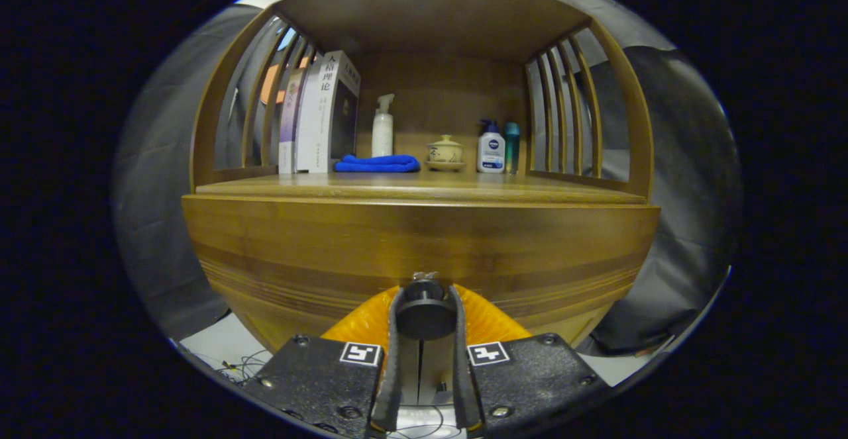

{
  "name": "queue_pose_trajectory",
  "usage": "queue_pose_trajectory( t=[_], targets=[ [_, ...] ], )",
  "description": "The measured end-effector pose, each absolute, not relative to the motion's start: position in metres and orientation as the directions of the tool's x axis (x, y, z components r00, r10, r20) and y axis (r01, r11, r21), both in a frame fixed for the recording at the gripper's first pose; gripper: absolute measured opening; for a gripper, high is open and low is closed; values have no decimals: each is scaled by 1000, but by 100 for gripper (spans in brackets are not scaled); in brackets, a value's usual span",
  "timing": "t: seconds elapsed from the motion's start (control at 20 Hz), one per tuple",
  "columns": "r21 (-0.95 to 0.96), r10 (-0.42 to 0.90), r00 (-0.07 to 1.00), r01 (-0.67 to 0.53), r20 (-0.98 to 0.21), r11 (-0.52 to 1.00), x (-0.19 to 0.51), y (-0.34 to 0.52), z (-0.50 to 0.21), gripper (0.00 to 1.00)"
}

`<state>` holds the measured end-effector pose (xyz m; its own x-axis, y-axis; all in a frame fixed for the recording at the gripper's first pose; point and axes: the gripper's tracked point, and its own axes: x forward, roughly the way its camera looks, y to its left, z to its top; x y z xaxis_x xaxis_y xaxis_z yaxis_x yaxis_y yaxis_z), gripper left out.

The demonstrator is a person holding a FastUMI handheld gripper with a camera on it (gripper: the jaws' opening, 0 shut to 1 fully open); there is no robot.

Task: Pull open the drawer, take out the items inside it, and place them on the countertop above the cabinet.

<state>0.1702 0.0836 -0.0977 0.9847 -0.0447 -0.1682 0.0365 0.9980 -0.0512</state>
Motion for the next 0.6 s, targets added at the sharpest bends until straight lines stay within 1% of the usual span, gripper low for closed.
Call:
queue_pose_trajectory(
  t=[0.6],
  targets=[
    [-55, -15, 984, 5, -179, 998, 103, 86, -104, 33]
  ],
)
